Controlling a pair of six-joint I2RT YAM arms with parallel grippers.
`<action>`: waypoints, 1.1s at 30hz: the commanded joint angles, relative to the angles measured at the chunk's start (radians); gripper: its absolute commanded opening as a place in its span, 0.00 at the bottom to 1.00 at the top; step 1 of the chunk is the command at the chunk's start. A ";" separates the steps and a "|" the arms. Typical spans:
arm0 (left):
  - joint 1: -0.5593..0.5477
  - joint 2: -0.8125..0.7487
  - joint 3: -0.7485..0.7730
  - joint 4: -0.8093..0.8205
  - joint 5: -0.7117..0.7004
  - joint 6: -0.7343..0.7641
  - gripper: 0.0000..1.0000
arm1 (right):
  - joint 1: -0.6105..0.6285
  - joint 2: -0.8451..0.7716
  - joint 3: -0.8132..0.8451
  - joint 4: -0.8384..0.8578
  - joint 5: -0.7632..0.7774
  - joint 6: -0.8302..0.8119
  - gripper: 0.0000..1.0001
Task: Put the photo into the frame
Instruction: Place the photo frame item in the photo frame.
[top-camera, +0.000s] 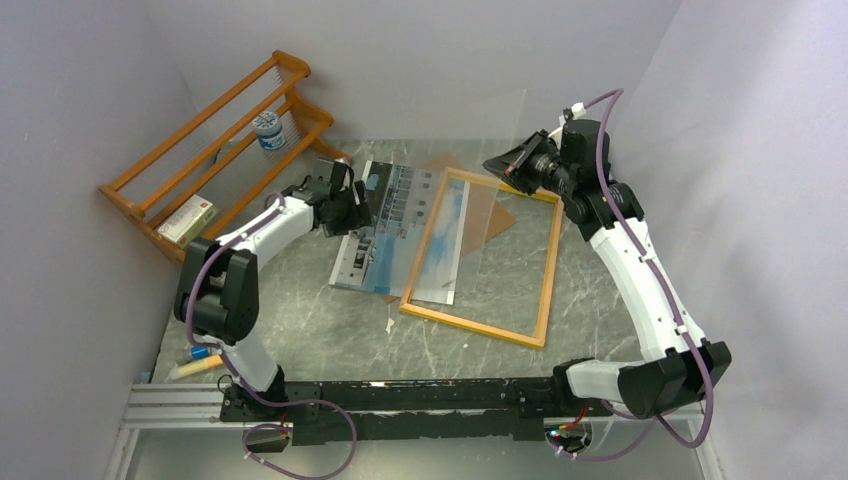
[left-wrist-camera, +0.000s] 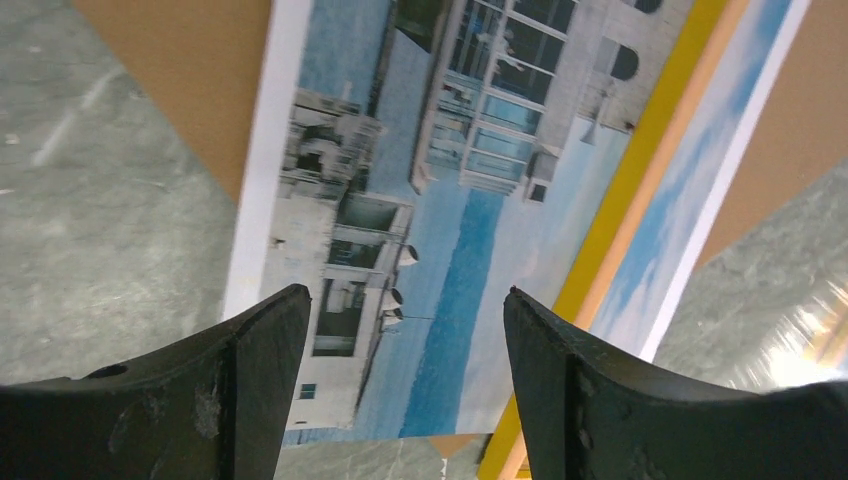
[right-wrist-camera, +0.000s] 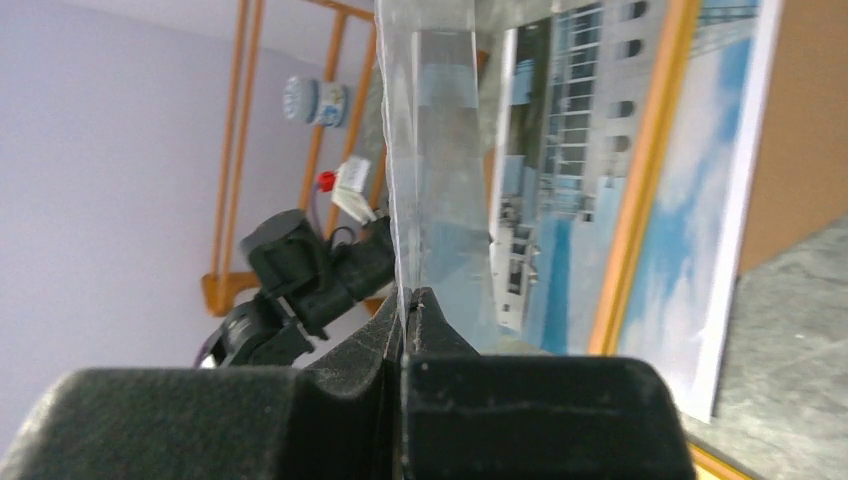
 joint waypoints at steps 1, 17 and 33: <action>0.021 -0.076 0.013 -0.020 -0.124 -0.038 0.76 | 0.013 -0.038 0.073 0.110 -0.064 0.051 0.00; 0.055 -0.062 -0.028 -0.004 -0.025 -0.022 0.80 | -0.044 0.031 -0.382 0.244 0.050 -0.118 0.00; 0.050 0.208 0.057 0.126 0.523 0.061 0.91 | -0.280 0.048 -0.701 0.609 -0.202 -0.327 0.01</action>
